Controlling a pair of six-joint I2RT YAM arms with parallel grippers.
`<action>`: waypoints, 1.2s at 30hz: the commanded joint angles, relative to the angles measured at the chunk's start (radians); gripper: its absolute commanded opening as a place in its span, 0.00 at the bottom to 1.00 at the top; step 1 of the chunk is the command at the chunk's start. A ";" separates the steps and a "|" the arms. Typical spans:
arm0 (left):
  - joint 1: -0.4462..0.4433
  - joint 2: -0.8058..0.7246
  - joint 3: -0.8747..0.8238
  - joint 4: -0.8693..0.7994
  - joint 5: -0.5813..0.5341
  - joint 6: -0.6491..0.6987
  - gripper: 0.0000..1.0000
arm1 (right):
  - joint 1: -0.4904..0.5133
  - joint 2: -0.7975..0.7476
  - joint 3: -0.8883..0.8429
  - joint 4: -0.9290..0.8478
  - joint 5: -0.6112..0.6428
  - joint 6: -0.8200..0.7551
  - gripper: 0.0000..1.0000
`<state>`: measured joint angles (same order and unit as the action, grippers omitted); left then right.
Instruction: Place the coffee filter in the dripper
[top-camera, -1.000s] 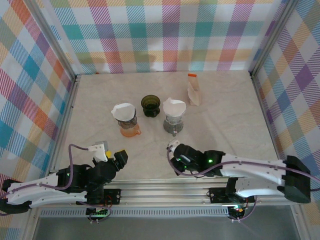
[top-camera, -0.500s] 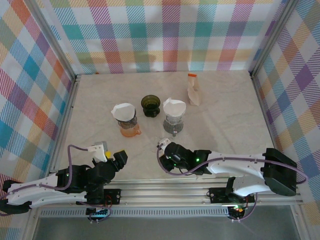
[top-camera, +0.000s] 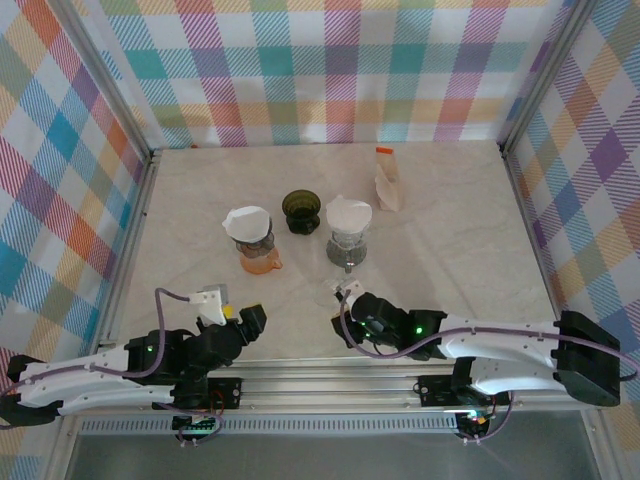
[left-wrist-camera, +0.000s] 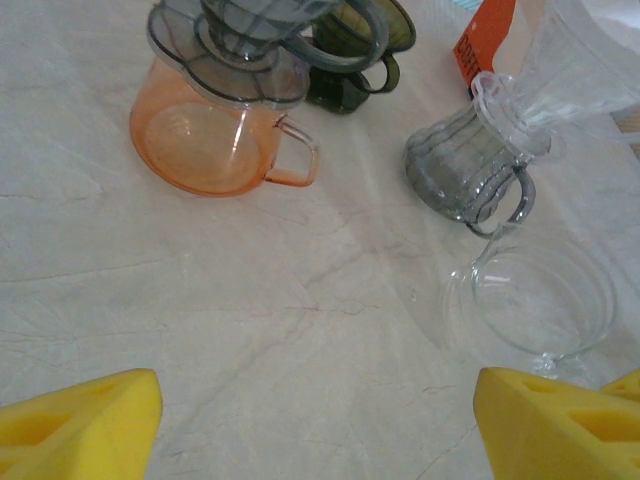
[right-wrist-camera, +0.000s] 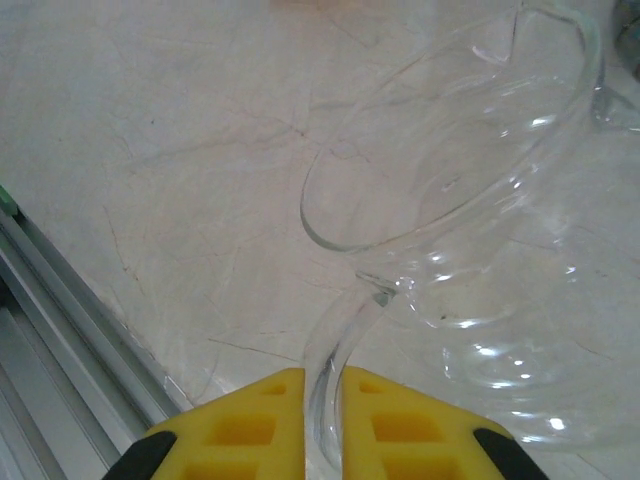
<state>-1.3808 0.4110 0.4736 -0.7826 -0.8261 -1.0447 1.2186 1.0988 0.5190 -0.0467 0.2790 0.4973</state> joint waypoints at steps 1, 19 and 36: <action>-0.009 0.041 -0.013 0.084 0.030 0.032 0.82 | 0.001 -0.053 -0.028 -0.004 0.041 0.036 0.16; -0.008 0.070 -0.016 0.107 0.043 0.025 0.85 | 0.001 -0.204 -0.012 -0.199 0.120 0.175 0.57; -0.009 0.029 -0.022 0.099 0.043 0.037 0.86 | -0.548 -0.128 0.029 -0.267 -0.134 0.386 0.55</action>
<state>-1.3808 0.4587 0.4622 -0.6750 -0.7750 -1.0237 0.7410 0.9123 0.5793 -0.3660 0.2829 0.8433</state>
